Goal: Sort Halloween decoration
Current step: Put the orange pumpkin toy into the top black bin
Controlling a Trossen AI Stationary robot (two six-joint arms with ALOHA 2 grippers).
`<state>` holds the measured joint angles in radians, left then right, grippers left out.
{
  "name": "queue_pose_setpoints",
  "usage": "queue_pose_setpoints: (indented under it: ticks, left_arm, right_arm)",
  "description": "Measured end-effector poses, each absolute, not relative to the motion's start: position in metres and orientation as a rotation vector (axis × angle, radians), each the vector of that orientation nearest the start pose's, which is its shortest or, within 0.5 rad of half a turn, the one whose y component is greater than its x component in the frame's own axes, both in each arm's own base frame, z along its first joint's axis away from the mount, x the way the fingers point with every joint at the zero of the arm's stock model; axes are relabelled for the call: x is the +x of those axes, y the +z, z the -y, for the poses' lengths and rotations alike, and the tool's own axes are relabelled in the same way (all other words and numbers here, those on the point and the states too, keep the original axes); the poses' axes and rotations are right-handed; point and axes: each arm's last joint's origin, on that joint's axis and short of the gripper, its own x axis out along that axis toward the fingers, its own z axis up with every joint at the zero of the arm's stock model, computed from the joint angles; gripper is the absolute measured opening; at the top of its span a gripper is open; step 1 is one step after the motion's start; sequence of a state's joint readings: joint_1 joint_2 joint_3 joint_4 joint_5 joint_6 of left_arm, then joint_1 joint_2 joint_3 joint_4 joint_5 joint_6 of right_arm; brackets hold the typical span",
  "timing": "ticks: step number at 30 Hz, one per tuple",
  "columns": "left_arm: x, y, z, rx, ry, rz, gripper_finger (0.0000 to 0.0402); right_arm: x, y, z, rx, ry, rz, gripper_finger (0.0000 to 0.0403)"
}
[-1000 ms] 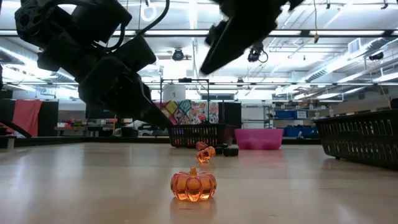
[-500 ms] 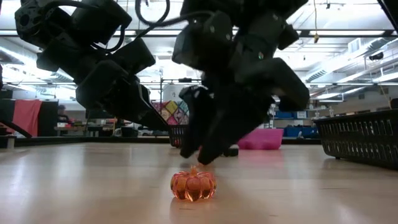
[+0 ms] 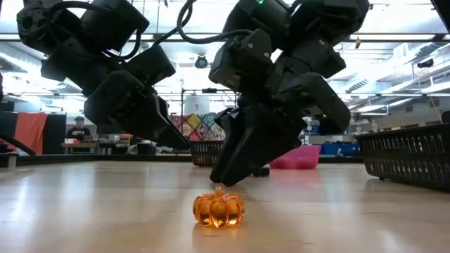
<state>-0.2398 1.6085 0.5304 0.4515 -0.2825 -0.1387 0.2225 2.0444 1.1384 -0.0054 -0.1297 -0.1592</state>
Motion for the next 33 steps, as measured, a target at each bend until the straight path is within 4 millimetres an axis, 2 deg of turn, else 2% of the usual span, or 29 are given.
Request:
queue_pose_setpoints:
  ticks: [5, 10, 19, 22, 26, 29, 33]
  left_arm:
    - [0.270, 0.124, 0.058, 0.027, 0.083, -0.599, 0.0137]
    - [0.270, 0.124, 0.058, 0.027, 0.083, -0.598, 0.0137]
    - [0.271, 0.124, 0.058, 0.025, 0.083, -0.593, 0.0137]
    - [0.271, 0.124, 0.058, 0.025, 0.083, -0.593, 0.0137]
    - [0.270, 0.124, 0.058, 0.027, 0.083, -0.597, 0.0137]
    - [0.270, 0.124, 0.058, 0.028, 0.083, -0.600, 0.0137]
    - [0.270, 0.124, 0.058, 0.028, 0.083, -0.600, 0.0137]
  right_arm:
    - [0.382, 0.115, -0.084, -0.200, 0.362, -0.925, 0.0093]
    - [0.375, 0.126, -0.075, -0.248, 0.298, -0.968, 0.0086]
    - [0.373, 0.170, -0.050, -0.363, 0.179, -0.859, 0.0085]
    - [0.372, 0.186, -0.038, -0.332, 0.156, -0.813, 0.0086]
    - [0.373, 0.183, -0.033, -0.211, 0.306, -0.803, 0.0096]
    - [0.377, 0.167, -0.041, -0.163, 0.352, -0.836, 0.0115]
    - [0.382, 0.147, -0.057, -0.183, 0.387, -0.844, 0.0149]
